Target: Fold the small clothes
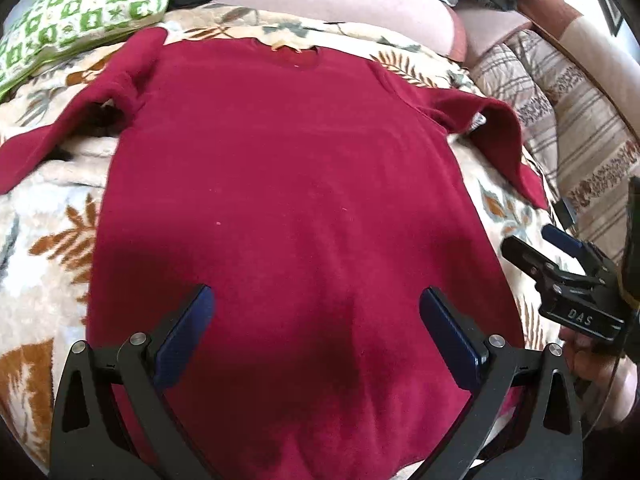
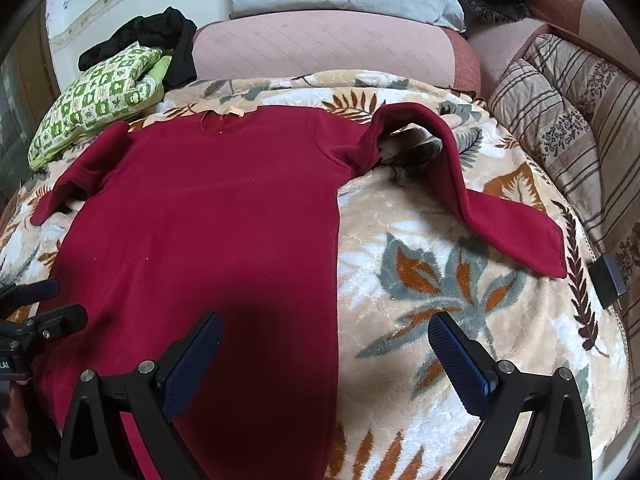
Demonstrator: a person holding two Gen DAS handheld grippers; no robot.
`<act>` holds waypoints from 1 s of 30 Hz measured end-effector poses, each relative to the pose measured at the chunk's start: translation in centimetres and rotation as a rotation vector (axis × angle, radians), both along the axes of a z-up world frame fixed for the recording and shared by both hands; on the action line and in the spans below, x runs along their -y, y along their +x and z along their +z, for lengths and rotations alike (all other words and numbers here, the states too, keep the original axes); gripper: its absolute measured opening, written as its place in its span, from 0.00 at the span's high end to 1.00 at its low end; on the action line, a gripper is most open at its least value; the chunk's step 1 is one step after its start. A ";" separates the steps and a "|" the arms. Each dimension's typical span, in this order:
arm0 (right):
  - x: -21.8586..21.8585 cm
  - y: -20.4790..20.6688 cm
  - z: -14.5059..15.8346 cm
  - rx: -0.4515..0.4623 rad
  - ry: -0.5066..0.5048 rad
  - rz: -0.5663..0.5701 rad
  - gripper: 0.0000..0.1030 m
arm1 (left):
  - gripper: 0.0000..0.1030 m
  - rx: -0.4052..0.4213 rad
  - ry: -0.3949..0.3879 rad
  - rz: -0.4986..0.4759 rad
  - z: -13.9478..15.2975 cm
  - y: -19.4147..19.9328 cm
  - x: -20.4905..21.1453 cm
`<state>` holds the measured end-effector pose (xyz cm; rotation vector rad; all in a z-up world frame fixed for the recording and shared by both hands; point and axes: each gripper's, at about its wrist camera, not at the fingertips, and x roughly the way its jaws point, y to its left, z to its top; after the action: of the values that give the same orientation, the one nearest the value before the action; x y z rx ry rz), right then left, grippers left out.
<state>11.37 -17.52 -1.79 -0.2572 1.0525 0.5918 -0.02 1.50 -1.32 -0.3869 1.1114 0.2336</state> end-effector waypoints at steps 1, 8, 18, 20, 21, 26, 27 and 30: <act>0.0 0.0 0.0 0.000 0.001 0.000 0.01 | 0.00 -0.017 0.013 -0.004 0.1 0.0 0.3; 0.0 0.0 0.0 -0.001 -0.001 -0.002 0.01 | 0.00 0.051 0.075 0.012 0.5 -0.2 0.1; 0.0 0.1 -0.1 0.026 -0.020 -0.014 0.01 | 0.00 0.080 0.143 0.038 1.0 -0.2 -0.2; 0.0 0.0 0.0 0.041 -0.033 -0.022 0.01 | 0.00 0.080 0.144 0.028 1.1 -0.2 -0.1; 0.0 0.0 0.1 0.049 -0.042 -0.026 0.01 | 0.00 0.076 0.145 0.027 1.2 -0.2 0.0; -0.2 0.0 0.1 0.060 -0.057 -0.020 0.01 | 0.00 0.067 0.123 0.041 1.2 -0.3 0.0; -0.2 -0.1 0.1 0.062 -0.058 -0.018 0.01 | 0.00 0.068 0.117 0.044 1.1 -0.4 0.0; -0.2 -0.1 0.1 0.060 -0.059 -0.019 0.01 | 0.00 0.066 0.110 0.053 1.0 -0.4 -0.1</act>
<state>11.31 -17.30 -1.73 -0.3146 1.0144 0.5332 -0.42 1.62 -0.35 -0.3245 1.0194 0.3251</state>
